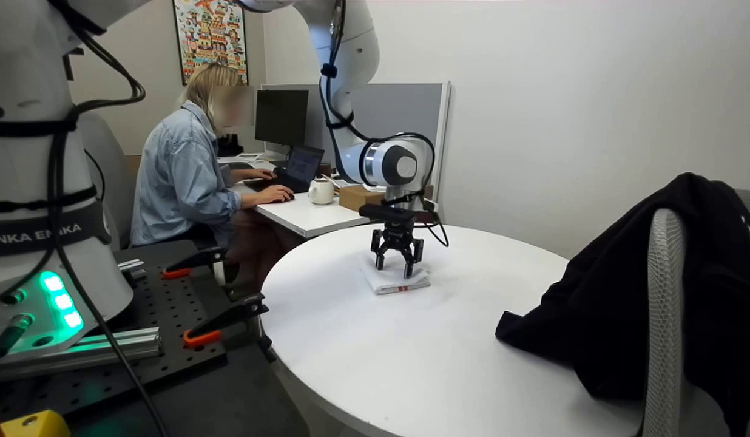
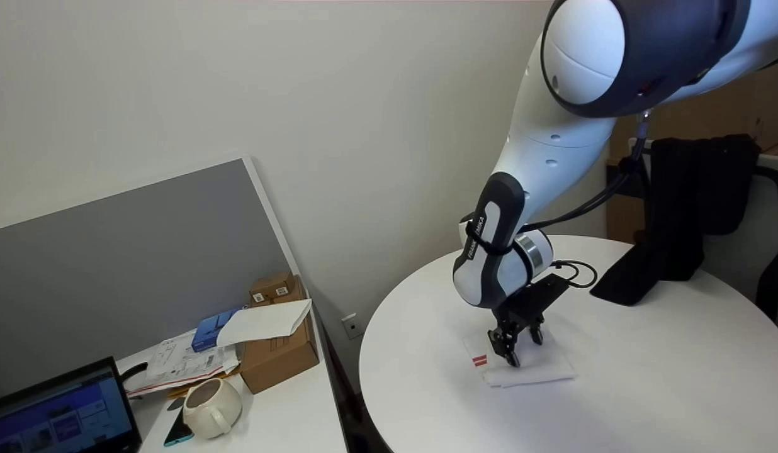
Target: Use the white towel to wipe the table
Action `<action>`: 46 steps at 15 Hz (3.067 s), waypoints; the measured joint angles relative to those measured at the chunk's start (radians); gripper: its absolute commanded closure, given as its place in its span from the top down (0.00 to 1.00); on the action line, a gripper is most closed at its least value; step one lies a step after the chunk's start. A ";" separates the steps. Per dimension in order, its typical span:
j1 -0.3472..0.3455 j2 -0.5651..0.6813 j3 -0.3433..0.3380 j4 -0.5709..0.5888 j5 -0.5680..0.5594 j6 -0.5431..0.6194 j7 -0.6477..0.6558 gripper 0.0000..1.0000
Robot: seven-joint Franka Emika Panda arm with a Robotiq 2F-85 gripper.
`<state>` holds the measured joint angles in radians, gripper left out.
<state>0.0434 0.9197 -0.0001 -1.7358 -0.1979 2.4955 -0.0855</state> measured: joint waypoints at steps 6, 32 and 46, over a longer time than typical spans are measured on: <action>0.004 -0.008 0.009 0.000 0.001 0.001 0.000 0.09; -0.127 0.251 -0.029 0.564 0.034 -0.368 -0.059 0.01; -0.186 0.073 -0.024 0.185 0.025 -0.275 -0.158 0.01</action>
<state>-0.1430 0.9925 -0.0244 -1.5504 -0.1724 2.2205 -0.2439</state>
